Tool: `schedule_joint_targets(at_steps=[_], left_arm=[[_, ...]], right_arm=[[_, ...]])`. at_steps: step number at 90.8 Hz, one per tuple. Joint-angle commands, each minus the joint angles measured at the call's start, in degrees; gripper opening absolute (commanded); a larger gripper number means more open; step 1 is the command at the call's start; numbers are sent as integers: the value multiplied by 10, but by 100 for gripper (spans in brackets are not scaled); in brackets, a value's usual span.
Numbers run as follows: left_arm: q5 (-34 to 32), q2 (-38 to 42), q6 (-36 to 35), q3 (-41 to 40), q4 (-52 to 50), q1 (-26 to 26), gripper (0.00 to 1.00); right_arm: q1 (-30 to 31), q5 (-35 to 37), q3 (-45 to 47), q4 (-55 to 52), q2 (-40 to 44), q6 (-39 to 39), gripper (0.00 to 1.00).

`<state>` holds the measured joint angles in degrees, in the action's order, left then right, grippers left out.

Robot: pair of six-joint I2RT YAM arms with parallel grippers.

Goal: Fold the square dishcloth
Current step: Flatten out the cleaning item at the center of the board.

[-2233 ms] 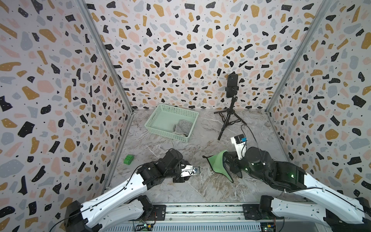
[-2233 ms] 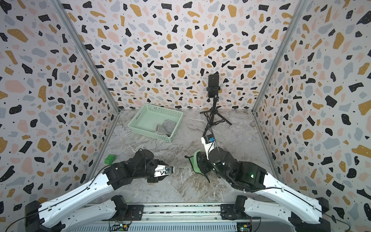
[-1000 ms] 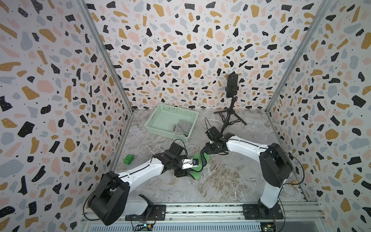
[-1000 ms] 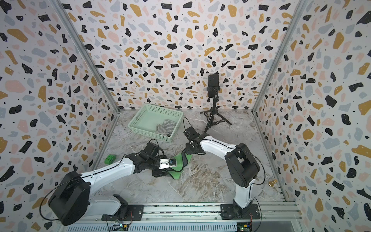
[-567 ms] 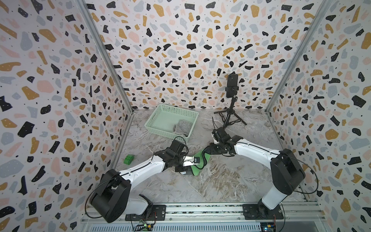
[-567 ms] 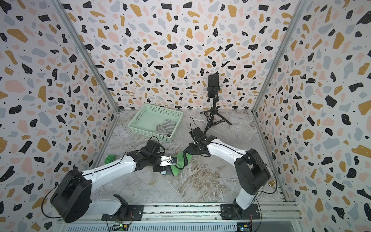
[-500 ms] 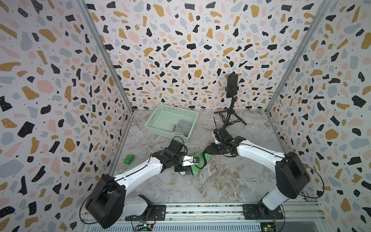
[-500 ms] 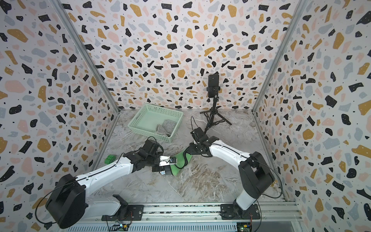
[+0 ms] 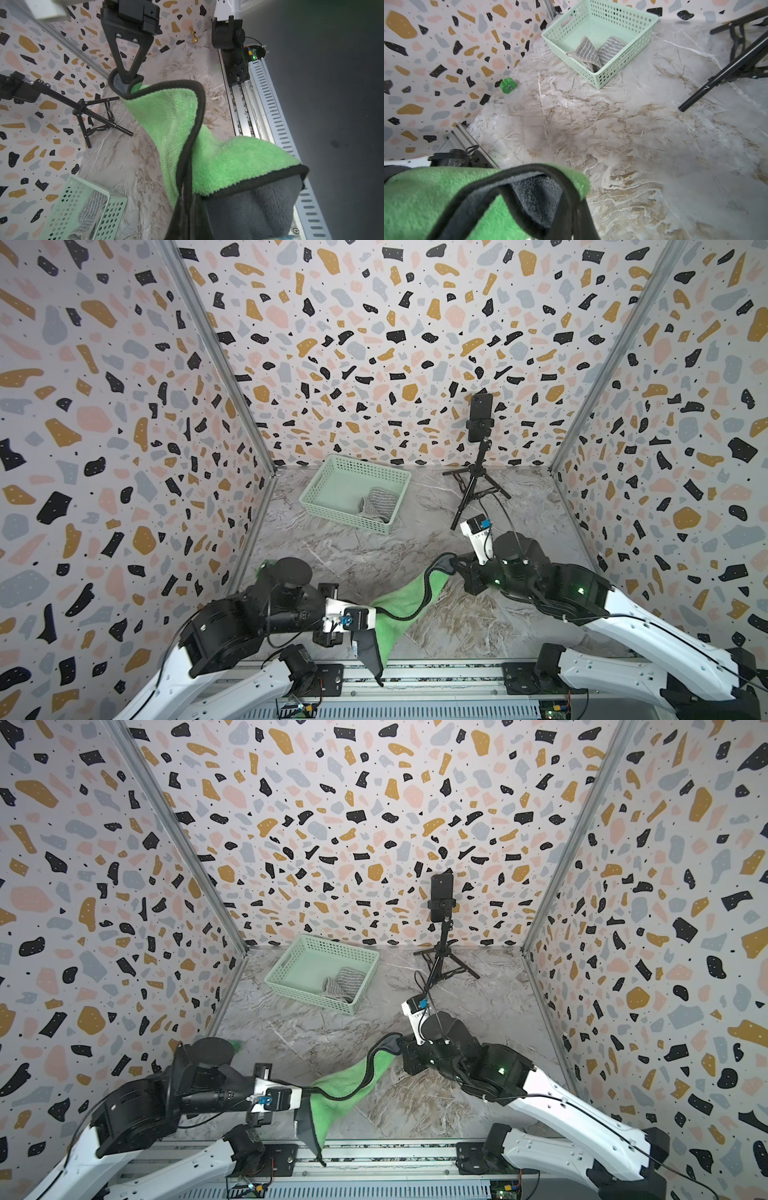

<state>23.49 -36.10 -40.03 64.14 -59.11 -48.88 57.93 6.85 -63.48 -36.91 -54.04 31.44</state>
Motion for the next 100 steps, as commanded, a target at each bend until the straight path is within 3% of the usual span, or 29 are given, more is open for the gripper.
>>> schedule_joint_targets(at_steps=[1, 19, 26, 34, 42, 57, 70, 86, 100], left_arm=[[-56, -33, 48, -51, -42, -2, 0], [-223, -227, 50, -176, 146, -1, 1], [-265, -277, 47, -214, 260, 1, 30], [-256, -300, 52, -224, 324, 9, 61], [-214, -289, 43, -215, 295, 24, 74], [-119, -222, -9, -233, 257, 27, 78], [-33, -222, 36, -242, 348, 23, 79], [-87, -377, 83, -201, 438, 6, 72], [-124, -440, 65, -193, 458, -5, 72]], right_arm=[[-7, 29, -15, -48, -57, -11, 0], [-114, -122, -29, 40, -317, -20, 0], [-134, -130, -47, 70, -392, -19, 0], [-141, -102, -68, 90, -438, -26, 0], [-151, -90, -83, 100, -448, -30, 0], [-166, -118, -100, 95, -458, -25, 0], [-170, -132, -92, 95, -465, -17, 0], [-193, -163, -56, 129, -460, 3, 0], [-208, -185, -34, 144, -458, 7, 0]])
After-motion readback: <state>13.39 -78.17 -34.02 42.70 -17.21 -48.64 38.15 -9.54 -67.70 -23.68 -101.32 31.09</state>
